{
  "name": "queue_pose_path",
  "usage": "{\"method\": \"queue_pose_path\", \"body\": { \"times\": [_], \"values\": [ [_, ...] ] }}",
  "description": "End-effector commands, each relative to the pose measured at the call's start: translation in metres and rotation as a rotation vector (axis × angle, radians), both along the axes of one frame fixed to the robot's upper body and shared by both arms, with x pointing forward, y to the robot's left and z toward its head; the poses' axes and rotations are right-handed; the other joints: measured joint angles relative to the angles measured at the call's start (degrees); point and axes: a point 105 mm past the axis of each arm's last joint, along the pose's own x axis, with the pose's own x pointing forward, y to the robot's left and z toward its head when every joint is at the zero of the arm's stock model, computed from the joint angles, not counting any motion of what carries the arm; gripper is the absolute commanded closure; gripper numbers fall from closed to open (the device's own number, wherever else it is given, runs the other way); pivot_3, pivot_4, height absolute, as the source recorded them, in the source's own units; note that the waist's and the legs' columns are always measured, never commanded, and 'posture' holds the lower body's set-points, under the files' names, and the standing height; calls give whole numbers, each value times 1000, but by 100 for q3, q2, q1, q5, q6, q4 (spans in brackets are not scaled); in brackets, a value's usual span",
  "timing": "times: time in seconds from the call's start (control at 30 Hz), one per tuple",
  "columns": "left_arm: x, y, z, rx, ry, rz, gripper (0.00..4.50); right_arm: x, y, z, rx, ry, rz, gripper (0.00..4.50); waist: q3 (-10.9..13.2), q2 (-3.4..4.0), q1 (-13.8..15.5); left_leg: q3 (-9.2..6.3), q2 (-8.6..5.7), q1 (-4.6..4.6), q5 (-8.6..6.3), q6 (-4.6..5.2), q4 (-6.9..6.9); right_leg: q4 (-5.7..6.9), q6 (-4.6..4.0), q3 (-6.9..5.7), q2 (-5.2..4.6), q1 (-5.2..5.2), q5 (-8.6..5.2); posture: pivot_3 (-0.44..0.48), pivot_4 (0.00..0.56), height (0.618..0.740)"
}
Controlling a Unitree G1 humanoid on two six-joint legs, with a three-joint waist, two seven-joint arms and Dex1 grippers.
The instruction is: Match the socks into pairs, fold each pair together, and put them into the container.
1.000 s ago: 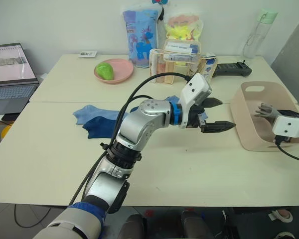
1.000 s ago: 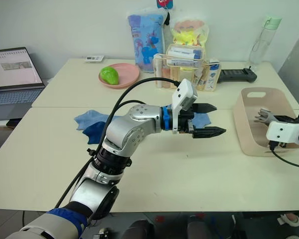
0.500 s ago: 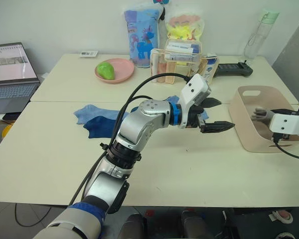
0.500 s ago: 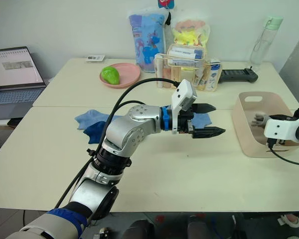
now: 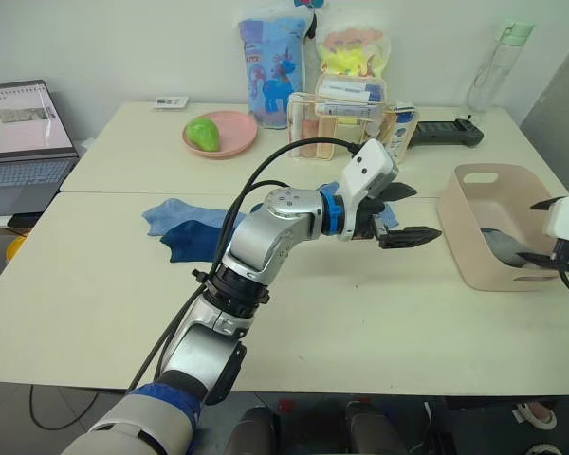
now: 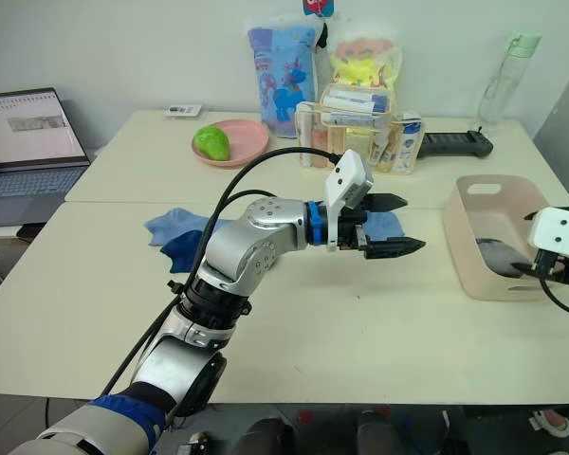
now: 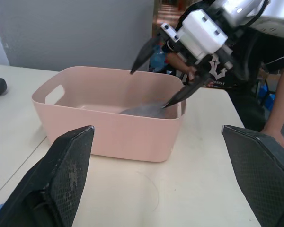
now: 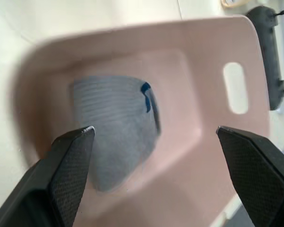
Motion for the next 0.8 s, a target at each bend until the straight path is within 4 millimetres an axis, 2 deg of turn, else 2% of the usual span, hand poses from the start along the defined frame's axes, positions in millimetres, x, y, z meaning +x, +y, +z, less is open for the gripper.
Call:
{"method": "queue_pose_path", "body": {
  "times": [0.03, 0.1, 0.2, 0.33, 0.4, 0.5, 0.63, 0.73, 0.8],
  "values": [
    [-3, 1, 10, -18, -45, -19, 0, -5, 6, 34, 36, -114, -32, 56, 0, 0, -8, 1, 0, 0, 0, 0, 0, 1, 0, 2, 0, 0, 0, 0, 150, 703],
    [-3, 5, 9, -16, -41, -18, 0, -7, 7, 33, 9, -130, -41, 56, 0, -1, -8, 0, 1, 2, 0, 0, 0, 3, 0, 1, 0, 0, 0, 0, 150, 703],
    [-2, 23, 9, -17, -35, -11, 0, -6, 2, 42, -7, -238, -83, 56, 0, -1, -11, -1, 1, 2, 0, 0, 0, 2, 0, 1, 0, 0, 0, 0, 150, 703],
    [4, 61, 16, -56, -63, 52, 0, -4, -2, 65, 80, -444, -135, 56, 1, -1, -35, 2, 3, 5, 0, 0, 0, 8, 0, 4, 0, -2, 0, 0, 150, 703],
    [9, 85, 16, -54, -114, 114, 0, -5, 6, 75, 189, -546, -142, 56, 0, -1, -37, 2, 5, 4, 0, -1, 0, 13, 0, 4, 0, -5, 0, 0, 150, 703],
    [22, 143, 1, -48, -122, 303, 0, -9, 47, 66, 556, -627, -134, 56, -5, -5, -64, -2, 16, 9, 1, -2, 2, 18, 0, 3, 4, -5, 0, 0, 150, 703],
    [32, 199, -22, -35, -107, 545, 0, -13, 80, 40, 690, -600, -140, 56, -4, -2, 0, -14, 10, -1, 2, -5, 0, 35, -1, 8, 0, -22, 0, 0, 150, 703],
    [31, 256, -49, 15, -114, 782, 0, -17, 118, 5, 759, -459, -89, 56, -11, -12, 38, -15, -4, -7, 2, -4, 11, 31, 0, 3, -13, -20, 0, 0, 150, 703],
    [26, 273, -60, 43, -113, 845, 0, -21, 132, -9, 774, -404, -70, 56, -11, -17, 44, -24, 0, -7, 1, -4, 6, 26, 0, 2, -14, -20, 0, 0, 150, 703]
  ]
}}
